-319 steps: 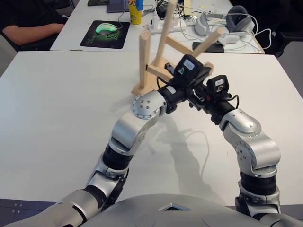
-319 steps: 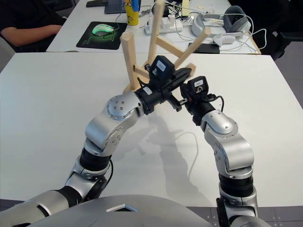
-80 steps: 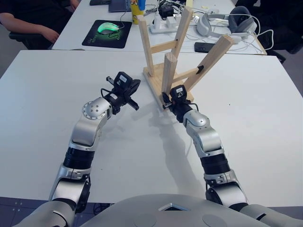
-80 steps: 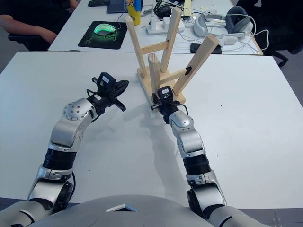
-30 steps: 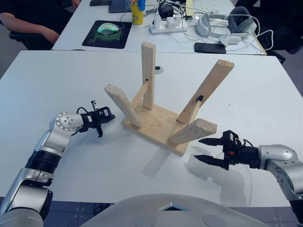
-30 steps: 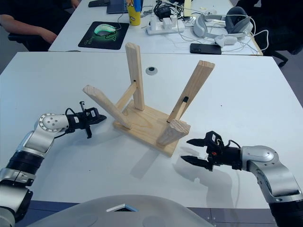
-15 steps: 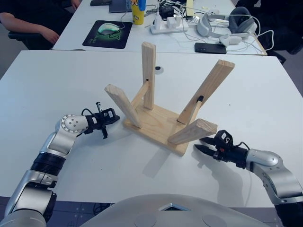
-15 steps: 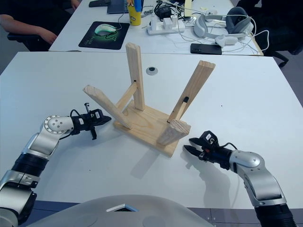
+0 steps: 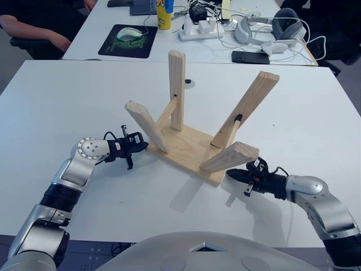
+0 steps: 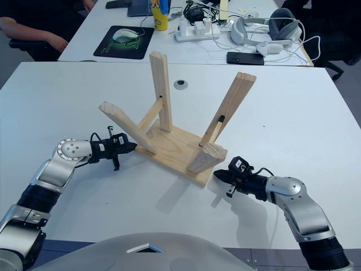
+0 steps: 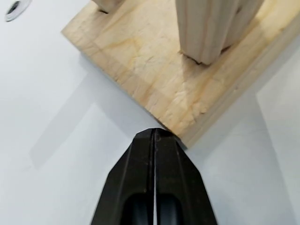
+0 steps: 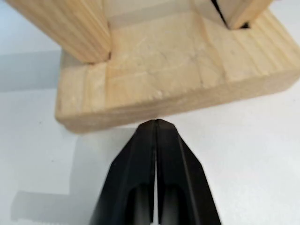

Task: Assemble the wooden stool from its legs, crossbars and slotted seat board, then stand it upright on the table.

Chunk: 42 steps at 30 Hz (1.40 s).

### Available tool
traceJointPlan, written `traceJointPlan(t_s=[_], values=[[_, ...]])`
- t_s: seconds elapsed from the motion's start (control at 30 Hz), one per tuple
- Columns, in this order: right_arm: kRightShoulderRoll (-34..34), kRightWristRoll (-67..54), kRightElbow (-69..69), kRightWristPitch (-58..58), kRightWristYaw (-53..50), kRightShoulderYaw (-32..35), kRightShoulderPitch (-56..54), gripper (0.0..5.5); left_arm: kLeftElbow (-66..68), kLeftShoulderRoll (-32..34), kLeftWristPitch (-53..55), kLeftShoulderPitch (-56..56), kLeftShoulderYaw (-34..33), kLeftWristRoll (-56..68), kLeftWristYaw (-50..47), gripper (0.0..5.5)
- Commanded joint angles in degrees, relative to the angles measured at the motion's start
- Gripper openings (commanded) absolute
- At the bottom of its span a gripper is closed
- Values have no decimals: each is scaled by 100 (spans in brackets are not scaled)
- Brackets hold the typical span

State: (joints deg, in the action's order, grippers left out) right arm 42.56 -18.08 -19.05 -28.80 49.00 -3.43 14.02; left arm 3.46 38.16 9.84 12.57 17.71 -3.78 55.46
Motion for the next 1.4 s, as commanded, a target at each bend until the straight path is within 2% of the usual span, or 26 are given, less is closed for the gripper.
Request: traceJointPlan(t_s=[0.03,0.23,0.53,0.7,0.97,1.2,1.4], values=[[109,98,-147,-198,40,-214,-71,1,-834,299,909,-260,286,356,800,0],[178,383,290,104,117,-344,-325,1,-1574,642,1607,-273,298,562,1149,0],[117,667,678,506,24,-407,-605,1,-1180,1051,1198,-474,515,-96,916,0],[75,900,945,784,-404,-88,-581,1,-1145,1305,1005,-531,368,-375,631,0],[613,650,426,380,275,-110,85,1,-1601,1267,1289,-916,8,31,521,0],[528,502,143,138,284,-239,62,1,-1740,962,1457,-993,95,302,515,0],[654,463,178,139,339,-232,89,1,-1699,1154,1504,-1102,44,366,599,0]])
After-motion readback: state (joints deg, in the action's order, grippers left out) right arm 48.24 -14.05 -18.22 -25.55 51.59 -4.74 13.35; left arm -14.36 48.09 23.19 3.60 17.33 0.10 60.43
